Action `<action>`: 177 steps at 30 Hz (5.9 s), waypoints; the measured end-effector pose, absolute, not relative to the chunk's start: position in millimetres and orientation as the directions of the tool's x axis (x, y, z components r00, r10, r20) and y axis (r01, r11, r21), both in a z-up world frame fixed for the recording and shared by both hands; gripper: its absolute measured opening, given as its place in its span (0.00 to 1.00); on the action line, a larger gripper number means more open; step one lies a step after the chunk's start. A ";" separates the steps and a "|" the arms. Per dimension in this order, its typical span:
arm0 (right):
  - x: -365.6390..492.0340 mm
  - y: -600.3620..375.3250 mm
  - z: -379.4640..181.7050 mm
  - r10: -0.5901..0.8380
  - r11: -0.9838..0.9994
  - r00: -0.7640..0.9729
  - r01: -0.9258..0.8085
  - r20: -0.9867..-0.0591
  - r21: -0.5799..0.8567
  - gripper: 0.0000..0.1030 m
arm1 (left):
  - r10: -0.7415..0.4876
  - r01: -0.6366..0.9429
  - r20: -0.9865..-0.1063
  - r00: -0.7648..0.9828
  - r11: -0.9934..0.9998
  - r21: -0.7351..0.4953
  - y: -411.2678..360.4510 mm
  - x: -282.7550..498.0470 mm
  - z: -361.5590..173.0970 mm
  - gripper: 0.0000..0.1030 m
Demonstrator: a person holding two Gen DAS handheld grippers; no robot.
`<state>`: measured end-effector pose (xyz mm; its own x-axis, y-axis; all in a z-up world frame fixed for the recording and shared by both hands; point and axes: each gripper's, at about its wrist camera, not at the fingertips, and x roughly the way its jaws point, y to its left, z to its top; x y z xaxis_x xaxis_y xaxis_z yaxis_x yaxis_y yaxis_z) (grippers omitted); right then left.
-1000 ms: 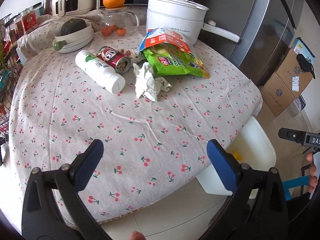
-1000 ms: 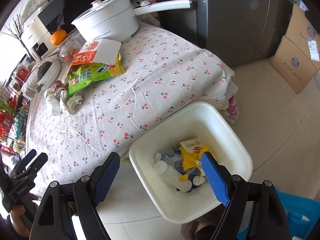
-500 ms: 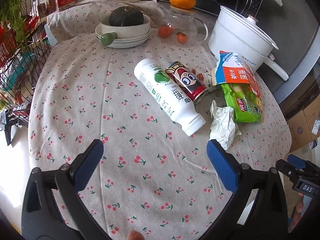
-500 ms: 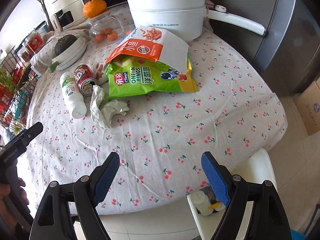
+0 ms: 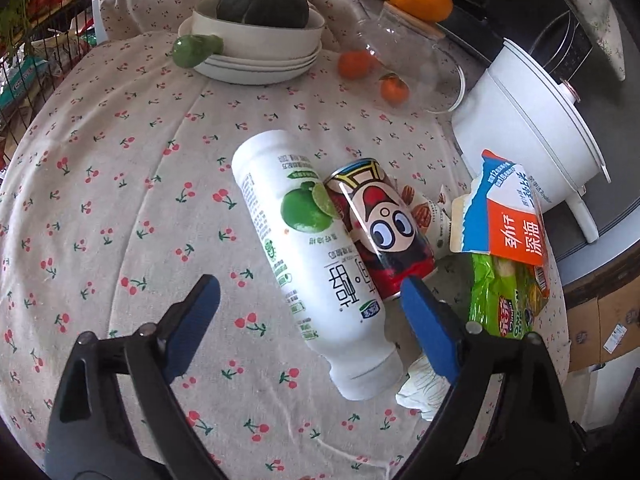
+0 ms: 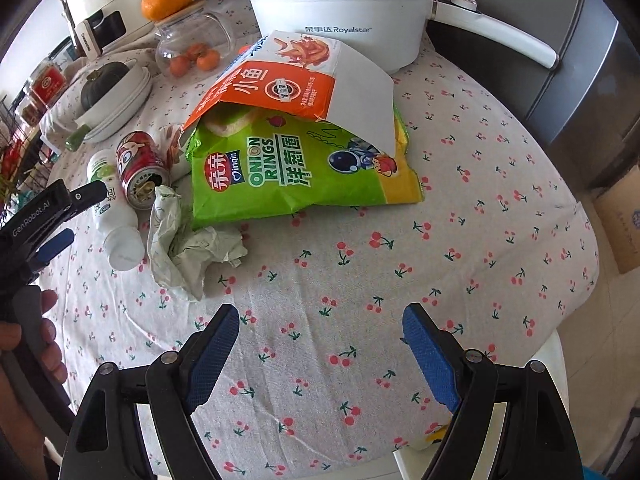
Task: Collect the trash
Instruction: 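Grasp the white bottle with the left tool while the right grasps the crumpled tissue, then carry bottle and tissue over the basin and open both tools, then move both open tools back over the table, then grasp the red milk can with the left tool while the right grasps the paper snack box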
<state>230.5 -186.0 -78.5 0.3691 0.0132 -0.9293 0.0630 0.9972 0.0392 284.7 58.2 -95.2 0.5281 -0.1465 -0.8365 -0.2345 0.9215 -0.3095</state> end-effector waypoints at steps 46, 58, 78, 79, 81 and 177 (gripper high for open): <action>234.8 -122.9 -89.1 0.263 0.962 0.351 -0.025 -0.899 0.272 0.23 | -0.357 -0.008 -0.876 0.324 0.925 -0.380 87.3 205.3 -86.2 0.62; 196.8 -160.3 -52.2 0.285 0.957 0.380 -0.054 -0.880 0.287 0.23 | -0.386 -0.003 -0.846 0.369 0.909 -0.416 58.6 199.3 -83.4 0.49; 98.4 -319.9 -8.6 0.164 0.964 0.504 0.102 -0.848 0.247 0.23 | -0.583 0.464 -0.778 0.234 0.770 -0.438 -130.4 125.2 -53.8 0.49; 92.0 -330.9 -11.0 0.152 0.962 0.503 0.123 -0.851 0.245 0.23 | -0.586 0.484 -0.783 0.210 0.758 -0.438 -143.8 120.0 -57.8 0.49; 78.6 -352.3 -16.0 0.132 0.955 0.500 0.166 -0.856 0.244 0.23 | -0.582 0.521 -0.796 0.166 0.737 -0.430 -169.5 110.1 -67.1 0.49; 297.3 -174.5 -61.2 -0.069 0.976 0.622 -0.118 -0.780 -0.180 0.82 | -0.251 -0.041 -0.863 0.438 0.954 -0.298 42.6 327.6 -111.5 0.53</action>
